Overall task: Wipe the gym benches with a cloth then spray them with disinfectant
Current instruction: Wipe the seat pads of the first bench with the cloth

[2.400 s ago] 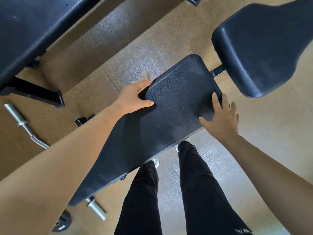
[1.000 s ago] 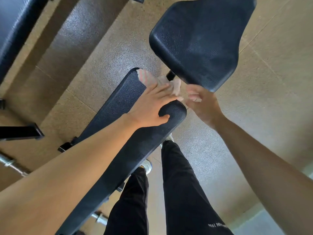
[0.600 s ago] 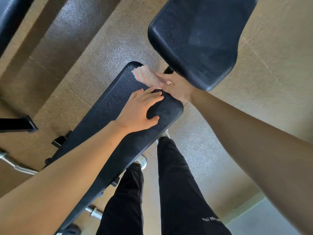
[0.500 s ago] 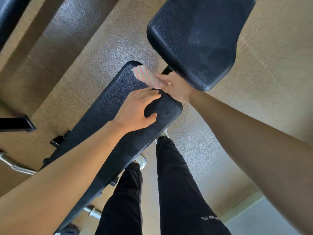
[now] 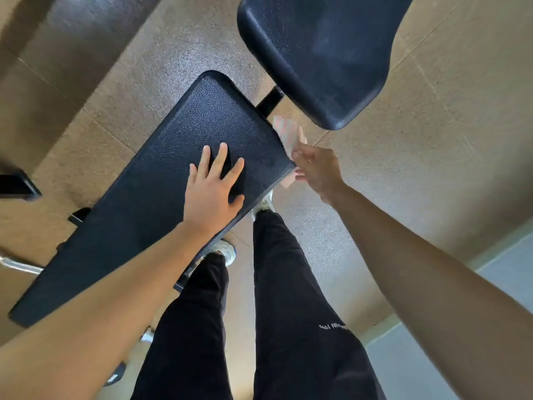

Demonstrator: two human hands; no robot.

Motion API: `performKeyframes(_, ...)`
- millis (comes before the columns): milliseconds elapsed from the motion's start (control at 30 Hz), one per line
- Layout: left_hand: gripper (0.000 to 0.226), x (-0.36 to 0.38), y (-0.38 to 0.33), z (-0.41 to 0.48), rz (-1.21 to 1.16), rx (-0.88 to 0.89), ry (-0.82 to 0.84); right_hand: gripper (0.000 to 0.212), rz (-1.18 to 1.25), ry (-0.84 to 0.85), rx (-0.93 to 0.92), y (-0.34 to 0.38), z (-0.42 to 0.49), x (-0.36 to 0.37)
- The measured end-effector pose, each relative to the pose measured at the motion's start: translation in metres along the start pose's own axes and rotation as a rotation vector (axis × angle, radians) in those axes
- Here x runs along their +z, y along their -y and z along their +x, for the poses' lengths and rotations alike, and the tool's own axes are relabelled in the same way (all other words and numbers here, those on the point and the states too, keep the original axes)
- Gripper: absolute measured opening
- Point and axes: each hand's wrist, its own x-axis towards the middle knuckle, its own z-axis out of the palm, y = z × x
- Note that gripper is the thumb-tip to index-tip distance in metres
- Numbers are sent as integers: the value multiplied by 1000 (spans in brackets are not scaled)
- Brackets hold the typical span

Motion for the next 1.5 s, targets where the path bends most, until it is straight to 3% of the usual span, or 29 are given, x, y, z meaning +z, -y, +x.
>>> performKeyframes(133, 75, -5, 10, -2, -37, 34, 12, 17, 523, 35, 339, -1, -26, 14)
performKeyframes(233, 74, -5, 19, -6, -61, 71, 12, 26, 820, 108, 471, -11, -42, 27)
performKeyframes(333, 72, -1, 29, -14, -108, 128, -3, 43, 982, 124, 507, -20, -55, 46)
performKeyframes(467, 68, 14, 49, -51, -123, 58, -71, 52, 1066, 146, 537, -28, -73, 75)
performKeyframes(633, 64, 44, 79, -123, -47, -42, -101, 55, 1081, 172, 539, -40, -99, 117)
performKeyframes(833, 71, 88, 121, -208, 101, -194, -26, 56, 1053, 161, 523, -59, -134, 179)
performKeyframes(1400, 66, 113, 152, -241, 37, -83, -77, 62, 966, 238, 541, -104, -199, 305)
performKeyframes(1500, 59, 121, 159, -270, 10, -159, -129, 58, 927, 273, 524, -105, -202, 313)
